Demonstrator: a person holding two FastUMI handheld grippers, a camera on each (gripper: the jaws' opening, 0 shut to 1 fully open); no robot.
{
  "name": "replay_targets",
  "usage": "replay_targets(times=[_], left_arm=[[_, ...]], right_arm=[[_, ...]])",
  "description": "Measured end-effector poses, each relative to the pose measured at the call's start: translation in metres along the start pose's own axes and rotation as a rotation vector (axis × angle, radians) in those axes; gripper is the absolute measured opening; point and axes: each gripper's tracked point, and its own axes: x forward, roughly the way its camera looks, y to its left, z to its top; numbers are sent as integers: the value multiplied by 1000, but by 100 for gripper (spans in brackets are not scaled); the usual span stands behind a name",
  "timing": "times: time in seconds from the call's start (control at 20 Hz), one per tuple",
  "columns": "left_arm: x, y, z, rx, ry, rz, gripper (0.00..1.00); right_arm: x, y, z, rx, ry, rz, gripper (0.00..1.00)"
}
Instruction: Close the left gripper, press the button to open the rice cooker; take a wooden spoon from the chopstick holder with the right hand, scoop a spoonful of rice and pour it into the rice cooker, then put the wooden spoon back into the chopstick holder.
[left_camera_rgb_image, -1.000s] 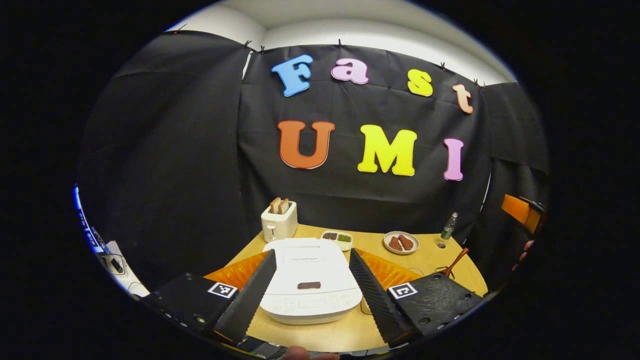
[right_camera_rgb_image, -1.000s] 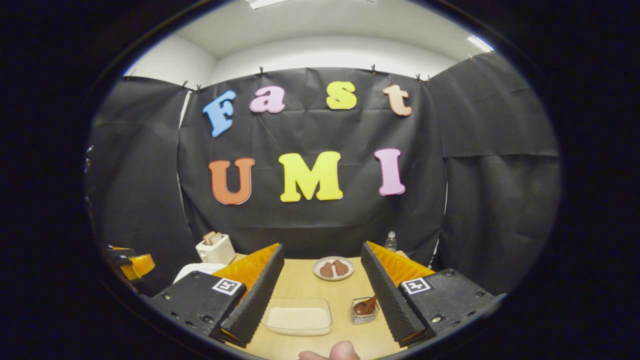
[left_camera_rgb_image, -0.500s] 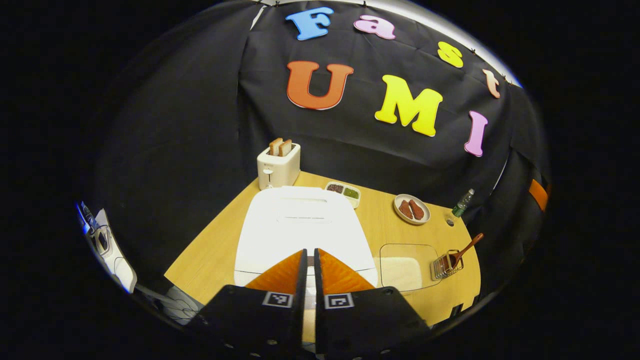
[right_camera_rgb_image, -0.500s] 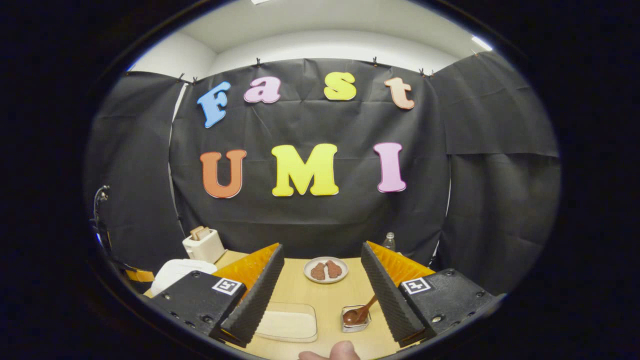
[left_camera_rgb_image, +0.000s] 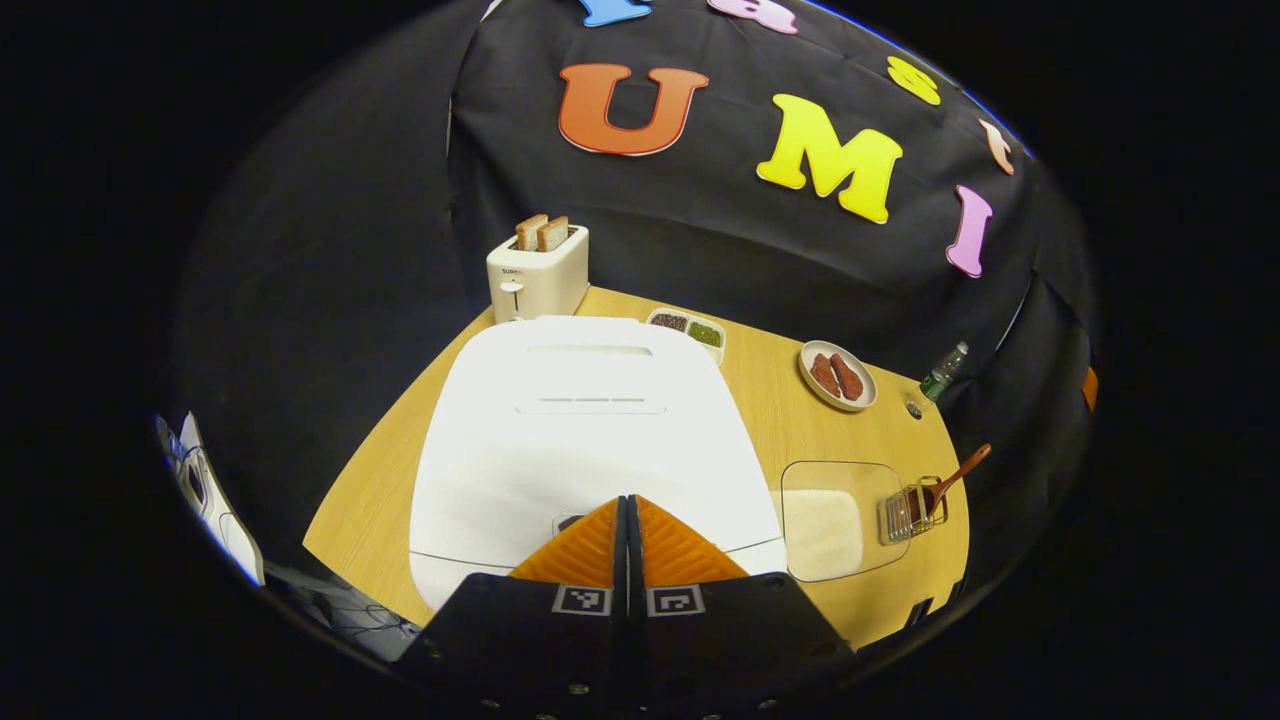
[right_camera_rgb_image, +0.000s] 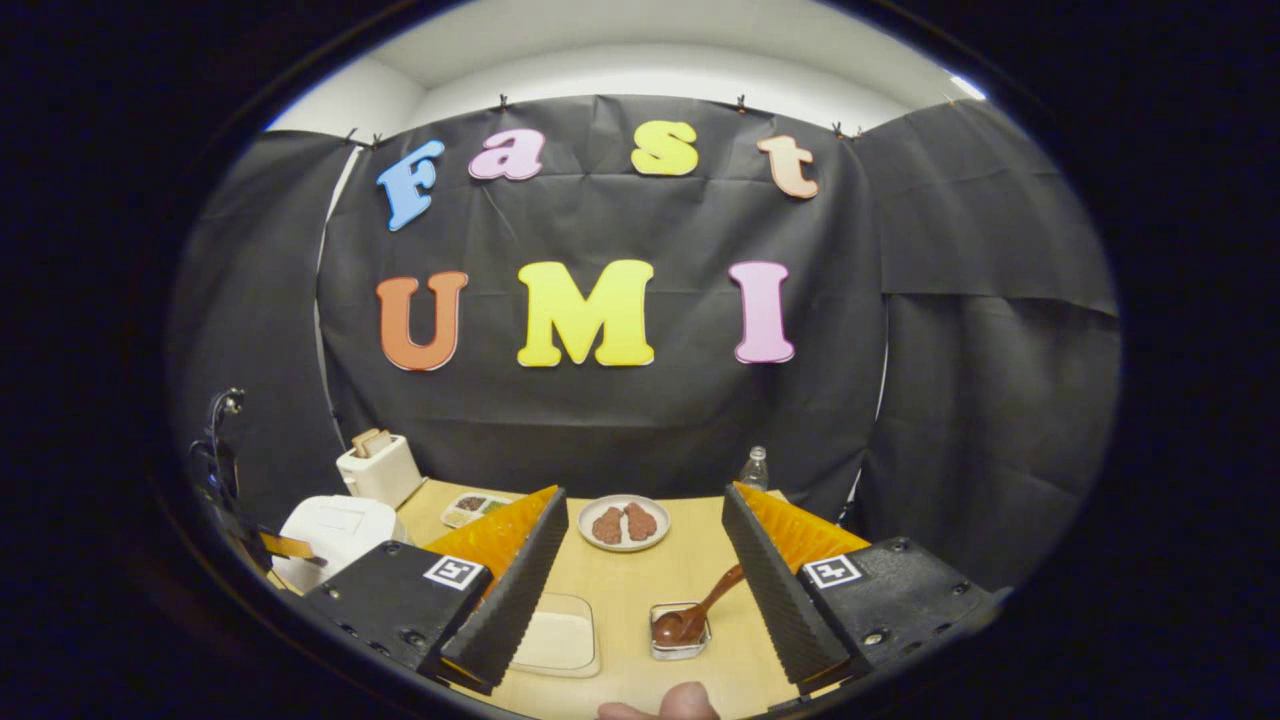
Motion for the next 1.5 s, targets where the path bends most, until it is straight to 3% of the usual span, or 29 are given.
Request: replay_targets(times=[0.25,0.35,0.7,0.9,1.05,1.35,1.5], left_arm=[[2,3,-9,-28,20,3,0],[5,3,-22,-46,71,-5,0],[8,7,-17,-103,76,-39,0],[7,7,-13,-169,94,-90,0],[-3,6,9,-202,20,-92,0],[-38,-2,102,-88,-255,-70,1],[-54,2,150,-22,-420,-17,5]], right_arm=[[5,-9,-3,12,15,-21,100],[6,-5,-7,21,24,-11,100],[1,8,-6,33,16,13,99],[-7,13,2,46,-10,22,99],[-18,8,3,46,-20,11,100],[-27,-6,10,69,-37,-19,100],[-32,-14,16,61,-53,-36,100]])
